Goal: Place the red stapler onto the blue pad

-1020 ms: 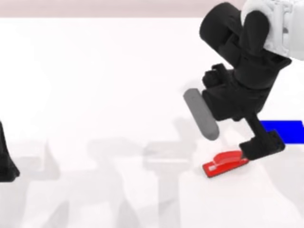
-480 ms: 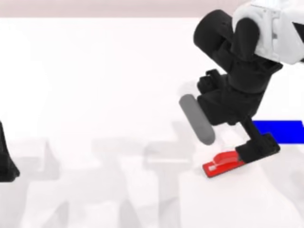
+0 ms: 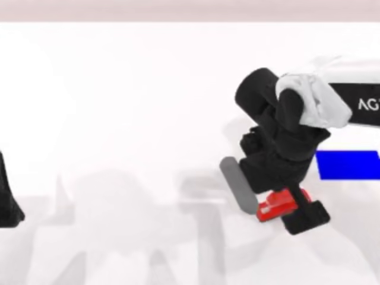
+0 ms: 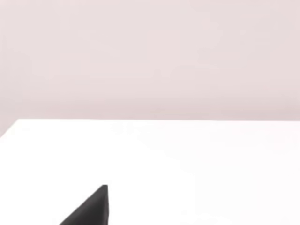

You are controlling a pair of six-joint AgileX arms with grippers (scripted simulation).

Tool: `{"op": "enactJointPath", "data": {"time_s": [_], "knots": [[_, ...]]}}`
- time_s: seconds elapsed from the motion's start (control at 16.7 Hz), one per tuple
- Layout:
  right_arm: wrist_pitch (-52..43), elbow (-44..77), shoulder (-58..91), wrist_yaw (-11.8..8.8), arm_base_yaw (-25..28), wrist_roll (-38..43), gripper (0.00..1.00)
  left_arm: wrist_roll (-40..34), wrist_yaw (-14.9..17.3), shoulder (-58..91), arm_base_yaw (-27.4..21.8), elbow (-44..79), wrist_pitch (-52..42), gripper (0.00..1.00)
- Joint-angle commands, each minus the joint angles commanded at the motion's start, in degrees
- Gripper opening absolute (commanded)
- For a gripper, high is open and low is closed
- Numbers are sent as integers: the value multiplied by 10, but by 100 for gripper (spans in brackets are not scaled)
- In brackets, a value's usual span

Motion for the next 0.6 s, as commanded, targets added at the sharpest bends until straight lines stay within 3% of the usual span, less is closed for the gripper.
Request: {"op": "enactJointPath", "data": {"time_s": [0.3,0.6], "knots": [[7,-5,2,0,0,0,100,0,0,0,0,0,0,100],[7,-5,2,0,0,0,62,0,0,0,0,0,0,100]]}}
